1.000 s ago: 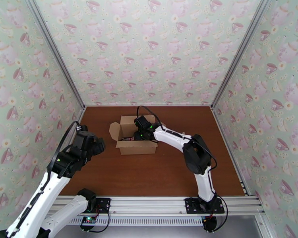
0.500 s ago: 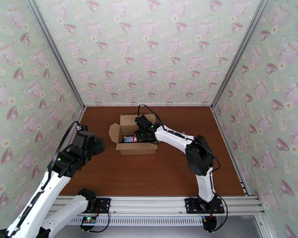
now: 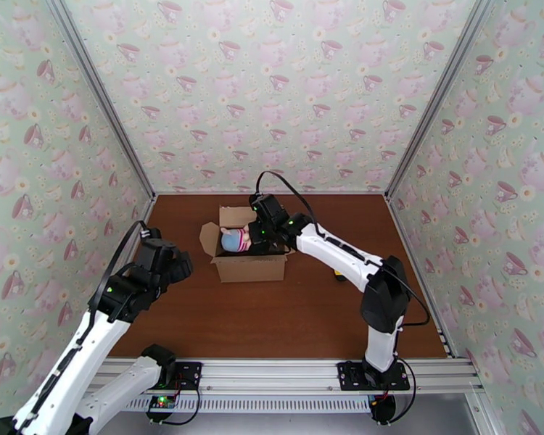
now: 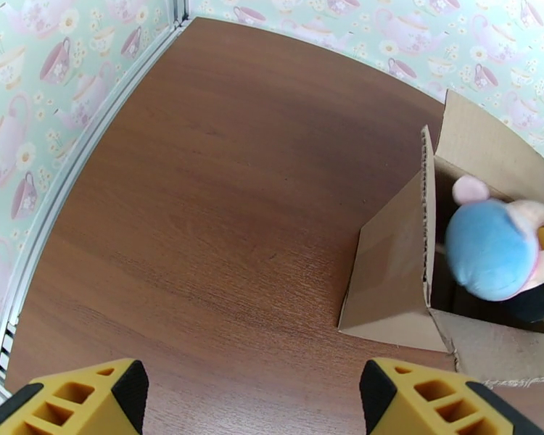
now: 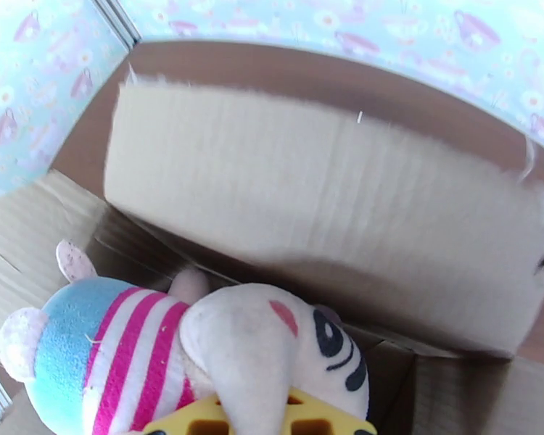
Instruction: Unpack the express box
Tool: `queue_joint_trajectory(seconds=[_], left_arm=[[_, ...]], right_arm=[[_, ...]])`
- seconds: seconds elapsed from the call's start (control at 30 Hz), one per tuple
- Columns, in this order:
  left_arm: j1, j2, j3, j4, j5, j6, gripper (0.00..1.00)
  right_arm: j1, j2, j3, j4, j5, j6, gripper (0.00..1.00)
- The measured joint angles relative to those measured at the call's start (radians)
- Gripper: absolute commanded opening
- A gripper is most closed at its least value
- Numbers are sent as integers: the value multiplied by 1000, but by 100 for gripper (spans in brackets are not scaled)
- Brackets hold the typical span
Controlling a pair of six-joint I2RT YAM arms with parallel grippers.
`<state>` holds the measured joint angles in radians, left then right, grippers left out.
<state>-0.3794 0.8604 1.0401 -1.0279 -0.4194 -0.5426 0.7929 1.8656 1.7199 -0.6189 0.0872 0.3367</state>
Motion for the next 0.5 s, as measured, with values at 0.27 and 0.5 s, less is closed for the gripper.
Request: queue_joint_trajectory(seconds=[0.27,0.5], left_arm=[[0,8,0,1,0,0,83],[0,19,0,8,0,0,83]], right_arm=[[0,-60,11,-6,14,-1,0],[0,-136,14,-16,23,-11,0]])
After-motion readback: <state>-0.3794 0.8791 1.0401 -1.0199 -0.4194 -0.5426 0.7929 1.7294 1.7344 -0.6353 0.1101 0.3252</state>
